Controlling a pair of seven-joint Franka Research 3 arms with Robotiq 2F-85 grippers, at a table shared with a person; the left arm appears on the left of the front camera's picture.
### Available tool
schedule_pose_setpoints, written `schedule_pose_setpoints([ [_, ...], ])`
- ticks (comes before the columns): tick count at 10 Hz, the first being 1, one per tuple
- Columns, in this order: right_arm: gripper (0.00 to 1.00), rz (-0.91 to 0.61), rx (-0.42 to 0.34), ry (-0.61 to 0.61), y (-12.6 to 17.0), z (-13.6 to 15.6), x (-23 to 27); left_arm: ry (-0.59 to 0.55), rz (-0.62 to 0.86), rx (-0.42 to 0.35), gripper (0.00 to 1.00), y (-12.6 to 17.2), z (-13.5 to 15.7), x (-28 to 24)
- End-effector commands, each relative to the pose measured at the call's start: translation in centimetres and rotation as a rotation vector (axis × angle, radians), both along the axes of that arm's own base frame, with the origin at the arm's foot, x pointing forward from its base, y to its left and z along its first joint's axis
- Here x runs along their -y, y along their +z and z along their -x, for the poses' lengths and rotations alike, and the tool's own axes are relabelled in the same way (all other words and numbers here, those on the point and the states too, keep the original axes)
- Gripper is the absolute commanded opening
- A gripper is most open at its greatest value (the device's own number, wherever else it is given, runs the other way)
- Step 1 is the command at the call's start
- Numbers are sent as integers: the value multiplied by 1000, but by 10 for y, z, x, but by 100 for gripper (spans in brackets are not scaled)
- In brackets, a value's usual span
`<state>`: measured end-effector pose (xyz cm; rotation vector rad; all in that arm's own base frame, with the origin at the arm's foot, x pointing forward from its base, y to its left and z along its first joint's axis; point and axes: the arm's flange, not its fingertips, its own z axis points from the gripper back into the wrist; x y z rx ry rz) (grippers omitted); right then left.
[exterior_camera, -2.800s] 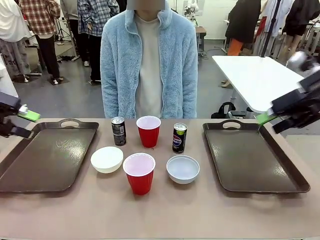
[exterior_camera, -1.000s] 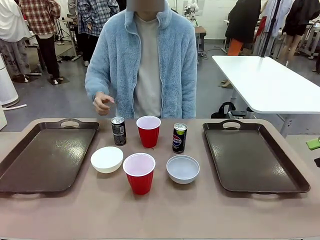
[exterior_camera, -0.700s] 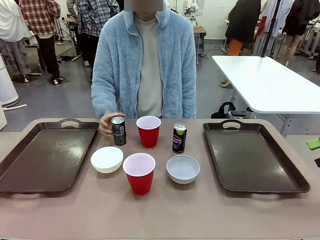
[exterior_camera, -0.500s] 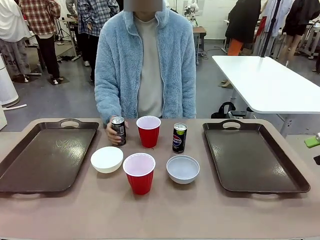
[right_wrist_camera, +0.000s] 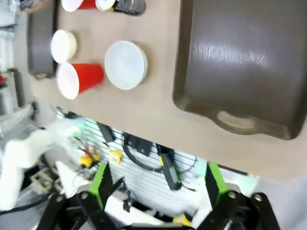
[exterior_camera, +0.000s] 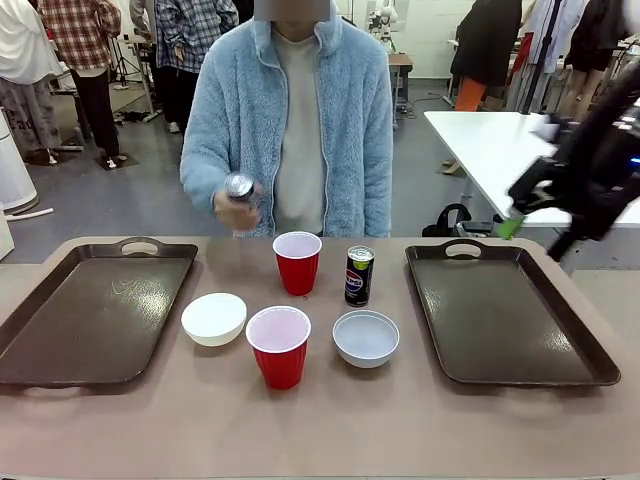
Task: Prepare tableware on both trays.
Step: Pick up a Picnic Bowl from the table and place it on a Handle tray.
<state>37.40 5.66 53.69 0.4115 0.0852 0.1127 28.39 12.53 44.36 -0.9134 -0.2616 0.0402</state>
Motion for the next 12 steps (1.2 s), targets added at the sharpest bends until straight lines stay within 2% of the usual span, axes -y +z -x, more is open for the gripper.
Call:
schedule_pose_setpoints([
  [1,100,168,-92,41,-14,-35,-43,3,7,8,100,0,-1,-1],
  [3,100,291,-102,57,-47,-39,-106,3,7,8,100,0,-1,-1],
  [4,100,311,-84,43,-64,-35,-125,3,7,8,100,0,-1,-1],
  [6,100,265,-41,41,-88,-25,-140,3,7,8,100,0,-1,-1],
  [7,100,170,8,64,-83,-19,-135,3,7,8,100,0,-1,-1],
  [8,100,276,-73,68,-83,-31,-145,3,7,8,100,0,-1,-1],
  [12,100,255,-57,65,-87,-27,-144,3,7,8,100,0,-1,-1],
])
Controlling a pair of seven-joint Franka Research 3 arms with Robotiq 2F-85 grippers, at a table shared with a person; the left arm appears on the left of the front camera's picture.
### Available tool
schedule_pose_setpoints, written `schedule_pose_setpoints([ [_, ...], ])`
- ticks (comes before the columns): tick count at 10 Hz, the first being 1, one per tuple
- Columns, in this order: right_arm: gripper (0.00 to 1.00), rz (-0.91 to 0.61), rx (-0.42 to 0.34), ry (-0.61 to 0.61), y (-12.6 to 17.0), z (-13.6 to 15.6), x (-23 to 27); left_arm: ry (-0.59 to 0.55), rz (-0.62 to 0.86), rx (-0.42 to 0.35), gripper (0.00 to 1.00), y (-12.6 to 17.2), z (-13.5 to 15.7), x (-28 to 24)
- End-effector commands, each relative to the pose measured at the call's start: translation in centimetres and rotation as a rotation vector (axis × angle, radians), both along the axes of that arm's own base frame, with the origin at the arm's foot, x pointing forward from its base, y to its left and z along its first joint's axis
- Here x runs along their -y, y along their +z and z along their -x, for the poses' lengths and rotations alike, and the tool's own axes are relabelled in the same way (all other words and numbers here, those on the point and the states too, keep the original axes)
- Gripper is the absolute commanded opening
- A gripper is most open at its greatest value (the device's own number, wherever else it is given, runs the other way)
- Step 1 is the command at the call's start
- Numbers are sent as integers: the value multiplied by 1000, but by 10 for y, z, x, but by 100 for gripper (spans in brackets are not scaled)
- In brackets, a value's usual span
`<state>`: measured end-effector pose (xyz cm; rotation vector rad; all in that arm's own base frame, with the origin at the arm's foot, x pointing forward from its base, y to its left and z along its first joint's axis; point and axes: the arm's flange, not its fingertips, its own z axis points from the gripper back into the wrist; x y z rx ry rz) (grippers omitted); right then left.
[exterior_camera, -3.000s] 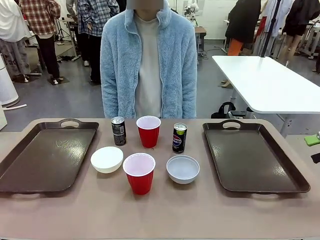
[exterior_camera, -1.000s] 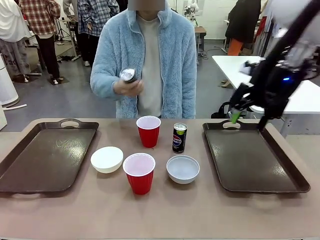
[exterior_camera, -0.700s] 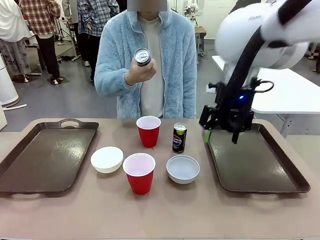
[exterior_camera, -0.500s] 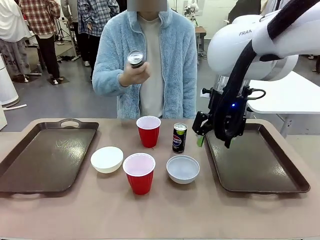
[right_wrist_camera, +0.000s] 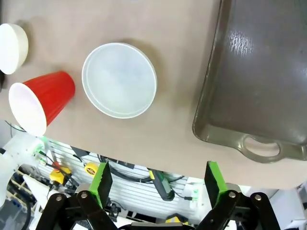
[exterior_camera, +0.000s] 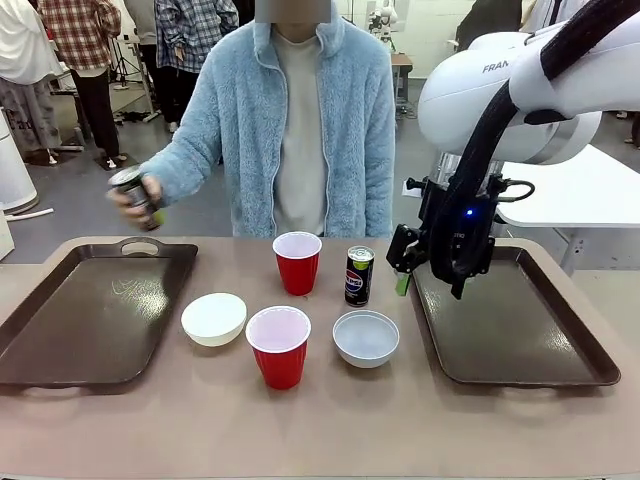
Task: Prepare tableware on both trays.
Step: Pick up a Picnic Bowl from the table and place it on a Handle tray.
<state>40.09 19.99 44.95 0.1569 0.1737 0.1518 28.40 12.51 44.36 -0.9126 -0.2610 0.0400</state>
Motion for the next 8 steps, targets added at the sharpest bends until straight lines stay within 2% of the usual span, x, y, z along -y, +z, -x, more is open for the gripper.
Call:
schedule_pose_setpoints([
  [1,100,100,20,-39,-20,3,-17,3,8,8,100,0,-1,-1],
  [3,100,191,118,-150,-62,-8,-49,3,8,8,100,0,-1,-1],
  [4,100,207,86,-143,-76,-12,-57,3,8,8,100,0,-1,-1],
  [6,100,219,130,-184,-93,-19,-62,3,8,8,100,0,-1,-1],
  [8,100,202,113,-165,-105,-20,-63,3,8,8,100,0,-1,-1],
])
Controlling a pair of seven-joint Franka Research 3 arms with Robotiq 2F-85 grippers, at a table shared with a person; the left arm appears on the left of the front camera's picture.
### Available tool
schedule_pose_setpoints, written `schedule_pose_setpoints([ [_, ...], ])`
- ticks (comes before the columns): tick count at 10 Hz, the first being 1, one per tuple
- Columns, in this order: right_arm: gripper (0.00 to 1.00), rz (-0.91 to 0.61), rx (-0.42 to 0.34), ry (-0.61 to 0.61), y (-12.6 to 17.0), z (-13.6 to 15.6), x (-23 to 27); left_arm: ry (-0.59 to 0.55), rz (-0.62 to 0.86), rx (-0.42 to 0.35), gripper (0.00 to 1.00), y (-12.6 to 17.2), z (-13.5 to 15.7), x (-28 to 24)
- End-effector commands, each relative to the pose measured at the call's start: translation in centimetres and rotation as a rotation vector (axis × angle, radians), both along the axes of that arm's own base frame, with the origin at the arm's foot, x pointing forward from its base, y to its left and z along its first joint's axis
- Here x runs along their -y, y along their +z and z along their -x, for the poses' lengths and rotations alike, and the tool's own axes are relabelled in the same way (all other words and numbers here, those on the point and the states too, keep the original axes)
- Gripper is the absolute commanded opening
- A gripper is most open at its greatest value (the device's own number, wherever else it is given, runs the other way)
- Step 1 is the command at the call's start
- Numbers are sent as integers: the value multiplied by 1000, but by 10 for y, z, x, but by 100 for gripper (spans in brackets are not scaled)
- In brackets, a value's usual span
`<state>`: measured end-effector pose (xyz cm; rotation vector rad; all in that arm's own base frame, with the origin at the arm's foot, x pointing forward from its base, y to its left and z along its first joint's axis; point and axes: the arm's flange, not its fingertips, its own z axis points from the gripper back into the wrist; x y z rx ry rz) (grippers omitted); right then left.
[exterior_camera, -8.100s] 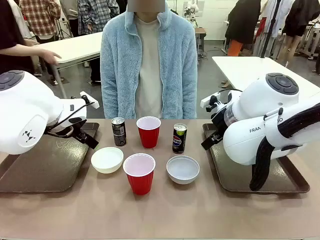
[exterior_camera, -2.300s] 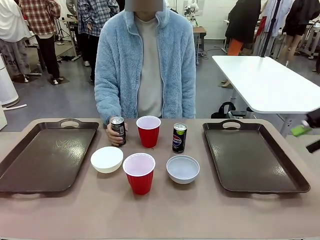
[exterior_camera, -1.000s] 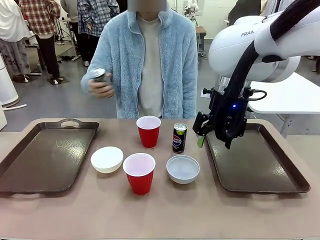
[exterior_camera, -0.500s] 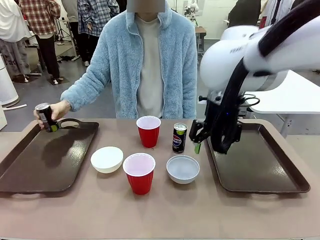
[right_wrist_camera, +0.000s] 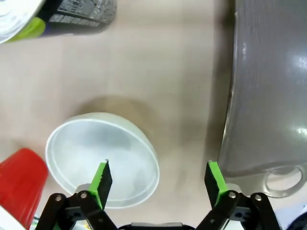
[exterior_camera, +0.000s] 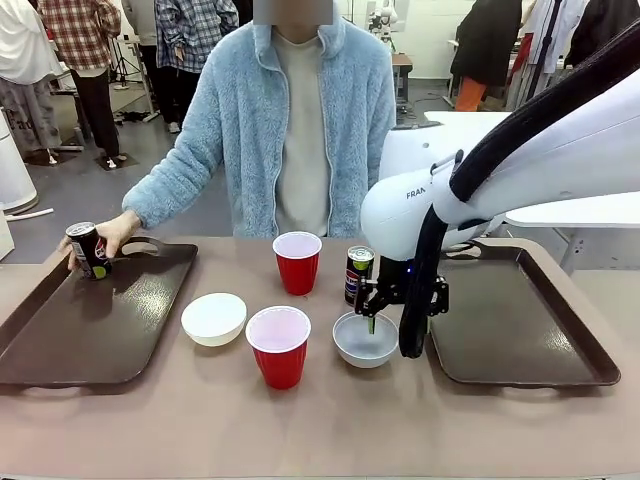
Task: Prepare tableware on both trays.
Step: Pick up a Picnic Bowl from the table and place it on a Handle tray.
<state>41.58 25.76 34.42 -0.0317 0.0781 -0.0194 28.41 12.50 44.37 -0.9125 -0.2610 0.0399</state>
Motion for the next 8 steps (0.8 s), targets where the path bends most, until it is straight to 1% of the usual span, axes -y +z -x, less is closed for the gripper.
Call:
schedule_pose_setpoints([
  [1,44,1,-4,38,-5,-7,-4,3,8,8,100,0,0,-1],
  [2,41,-9,-14,34,-6,-8,-3,3,8,8,100,0,0,-1],
  [3,0,-15,-17,36,-6,-9,-3,3,8,8,100,0,0,-1],
  [5,0,-26,-25,38,-6,-10,-2,3,8,8,100,0,0,-1],
  [6,14,-30,-35,39,-7,-11,0,3,8,8,100,0,0,-1],
  [7,3,-43,-50,44,-7,-12,1,3,8,8,100,0,0,-1],
  [8,0,-47,-57,47,-6,-12,2,3,8,8,100,0,0,-1],
])
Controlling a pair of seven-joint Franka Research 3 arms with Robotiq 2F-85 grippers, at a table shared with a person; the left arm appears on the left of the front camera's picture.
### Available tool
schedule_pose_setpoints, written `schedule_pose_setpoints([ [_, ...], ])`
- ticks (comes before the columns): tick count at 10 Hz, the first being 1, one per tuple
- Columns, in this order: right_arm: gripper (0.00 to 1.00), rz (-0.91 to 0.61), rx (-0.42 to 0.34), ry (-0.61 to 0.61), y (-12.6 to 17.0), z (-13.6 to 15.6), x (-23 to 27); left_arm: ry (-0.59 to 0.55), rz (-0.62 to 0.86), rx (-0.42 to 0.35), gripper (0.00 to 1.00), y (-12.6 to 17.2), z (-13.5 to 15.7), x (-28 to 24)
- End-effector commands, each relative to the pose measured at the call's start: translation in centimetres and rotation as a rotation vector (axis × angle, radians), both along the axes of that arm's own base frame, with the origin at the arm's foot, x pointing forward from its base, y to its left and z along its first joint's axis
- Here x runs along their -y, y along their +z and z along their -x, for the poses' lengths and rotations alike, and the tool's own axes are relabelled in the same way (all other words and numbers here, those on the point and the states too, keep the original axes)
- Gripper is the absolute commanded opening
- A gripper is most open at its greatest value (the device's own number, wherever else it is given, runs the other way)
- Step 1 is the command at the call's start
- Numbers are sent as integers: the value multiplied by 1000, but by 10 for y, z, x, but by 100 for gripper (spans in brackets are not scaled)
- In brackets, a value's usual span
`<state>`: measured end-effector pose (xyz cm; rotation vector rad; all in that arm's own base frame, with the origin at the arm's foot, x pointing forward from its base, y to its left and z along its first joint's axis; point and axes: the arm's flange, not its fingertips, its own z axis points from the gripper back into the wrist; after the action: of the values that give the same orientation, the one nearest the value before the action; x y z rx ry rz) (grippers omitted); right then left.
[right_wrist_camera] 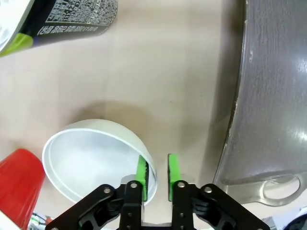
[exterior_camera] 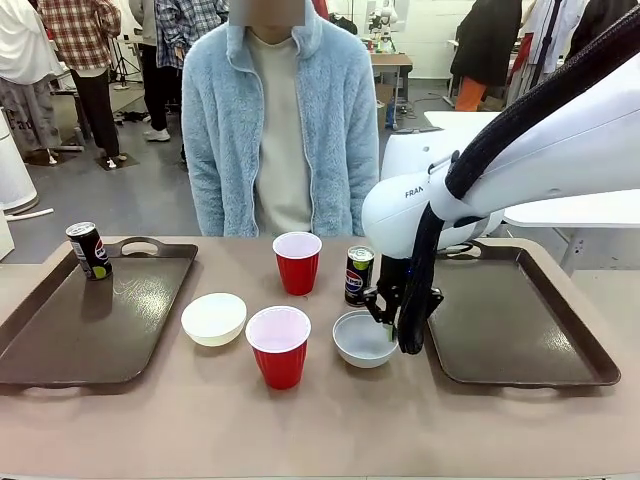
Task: Prepare tableware on both trays.
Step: Pick up a Picnic Bowl from the table and place it on a Handle tray.
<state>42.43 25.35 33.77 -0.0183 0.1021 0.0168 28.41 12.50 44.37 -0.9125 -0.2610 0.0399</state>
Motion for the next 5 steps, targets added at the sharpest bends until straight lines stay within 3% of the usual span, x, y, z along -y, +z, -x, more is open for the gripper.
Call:
schedule_pose_setpoints([
  [1,0,-39,-39,13,0,-3,-2,3,8,9,100,0,0,-1],
  [5,0,-37,-77,46,12,5,4,3,8,9,100,0,0,-1],
])
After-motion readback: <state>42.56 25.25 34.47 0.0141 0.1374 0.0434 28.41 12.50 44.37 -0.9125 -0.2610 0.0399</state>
